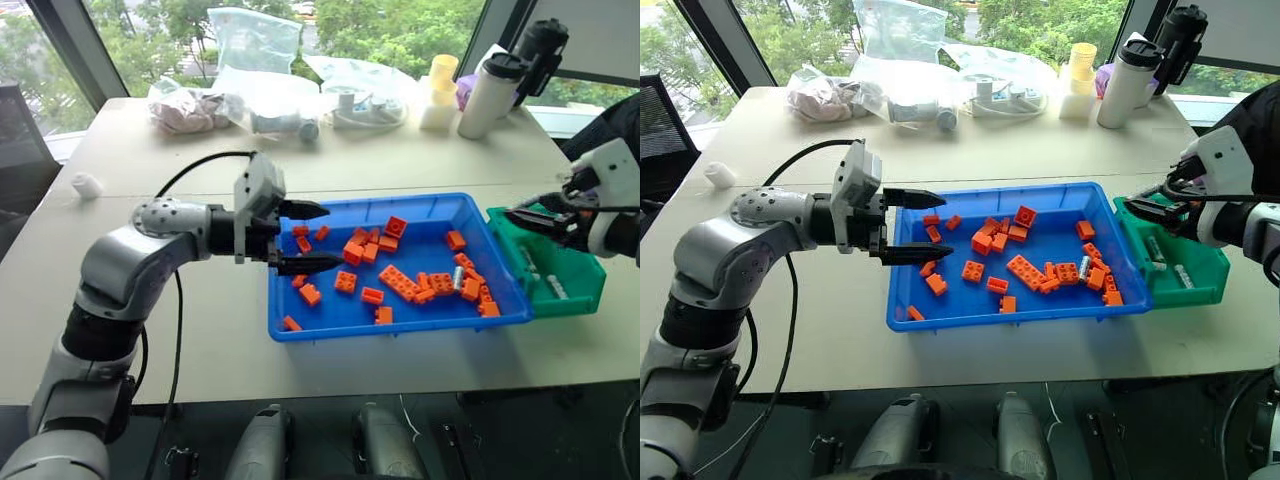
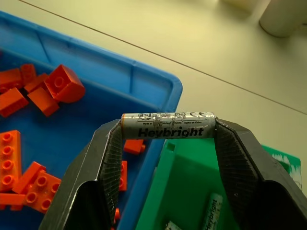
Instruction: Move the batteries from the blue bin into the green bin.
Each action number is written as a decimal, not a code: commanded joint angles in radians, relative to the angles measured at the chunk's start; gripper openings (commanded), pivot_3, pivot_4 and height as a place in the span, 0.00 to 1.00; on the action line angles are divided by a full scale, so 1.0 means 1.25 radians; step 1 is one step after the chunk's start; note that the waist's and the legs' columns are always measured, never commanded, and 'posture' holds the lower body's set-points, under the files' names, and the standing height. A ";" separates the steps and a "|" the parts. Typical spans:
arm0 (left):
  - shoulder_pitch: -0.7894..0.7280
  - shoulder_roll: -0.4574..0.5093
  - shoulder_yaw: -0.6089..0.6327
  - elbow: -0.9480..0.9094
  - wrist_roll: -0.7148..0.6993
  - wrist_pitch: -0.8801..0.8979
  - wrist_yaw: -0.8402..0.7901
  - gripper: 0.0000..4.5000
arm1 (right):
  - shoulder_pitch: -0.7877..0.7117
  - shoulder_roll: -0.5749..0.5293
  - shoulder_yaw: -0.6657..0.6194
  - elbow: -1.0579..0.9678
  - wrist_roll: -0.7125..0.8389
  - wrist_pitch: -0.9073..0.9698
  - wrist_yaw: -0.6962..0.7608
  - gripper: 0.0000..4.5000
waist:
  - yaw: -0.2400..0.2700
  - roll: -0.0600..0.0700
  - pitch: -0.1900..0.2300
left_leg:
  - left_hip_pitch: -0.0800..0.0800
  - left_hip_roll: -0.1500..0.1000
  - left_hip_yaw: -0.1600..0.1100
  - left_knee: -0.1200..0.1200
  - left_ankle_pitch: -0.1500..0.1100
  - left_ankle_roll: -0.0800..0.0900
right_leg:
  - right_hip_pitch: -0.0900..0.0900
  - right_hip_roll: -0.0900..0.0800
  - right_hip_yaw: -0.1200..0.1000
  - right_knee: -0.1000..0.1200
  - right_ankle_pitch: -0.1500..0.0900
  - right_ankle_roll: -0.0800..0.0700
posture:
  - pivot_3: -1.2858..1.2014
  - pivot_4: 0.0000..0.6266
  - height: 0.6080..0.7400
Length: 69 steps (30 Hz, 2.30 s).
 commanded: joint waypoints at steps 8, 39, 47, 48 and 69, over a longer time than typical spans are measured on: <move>-0.079 -0.026 -0.067 0.115 0.136 -0.147 -0.074 1.00 | 0.022 -0.036 -0.003 0.128 -0.050 -0.092 -0.035 0.49 | -0.010 0.000 0.000 | 0.000 0.000 0.000 0.000 0.000 0.000 | 0.000 0.000 0.000 0.000 0.000 0.000 | 0.52 0.24 1.00; -0.037 0.054 -0.028 0.044 0.123 -0.080 -0.107 1.00 | -0.030 -0.089 0.340 0.049 -0.072 -0.368 0.269 0.99 | -0.008 0.000 0.000 | 0.000 0.000 -0.001 0.001 0.000 0.000 | 0.001 0.000 0.000 0.000 0.000 0.000 | 0.52 0.24 1.00; -0.014 0.058 -0.020 0.022 0.126 -0.075 -0.088 1.00 | -0.131 -0.088 0.455 0.206 -0.197 -0.514 0.390 0.99 | -0.011 0.000 0.000 | 0.000 0.001 0.000 0.001 0.000 0.000 | 0.000 0.000 0.000 0.000 0.000 0.000 | 0.52 0.24 1.00; -0.012 0.057 -0.019 0.020 0.125 -0.074 -0.085 1.00 | -0.141 -0.080 0.465 0.222 -0.209 -0.525 0.395 0.99 | -0.010 0.000 0.000 | 0.000 0.000 0.000 0.001 0.000 0.000 | 0.000 0.000 0.000 0.000 0.000 0.000 | 0.52 0.24 1.00; -0.016 0.056 -0.025 0.022 0.133 -0.076 -0.071 1.00 | -0.200 0.007 0.557 0.333 -0.350 -0.476 0.461 0.99 | -0.006 0.000 0.000 | 0.000 0.000 -0.001 0.001 0.000 0.000 | 0.000 0.000 -0.001 0.000 0.000 0.000 | 0.52 0.24 1.00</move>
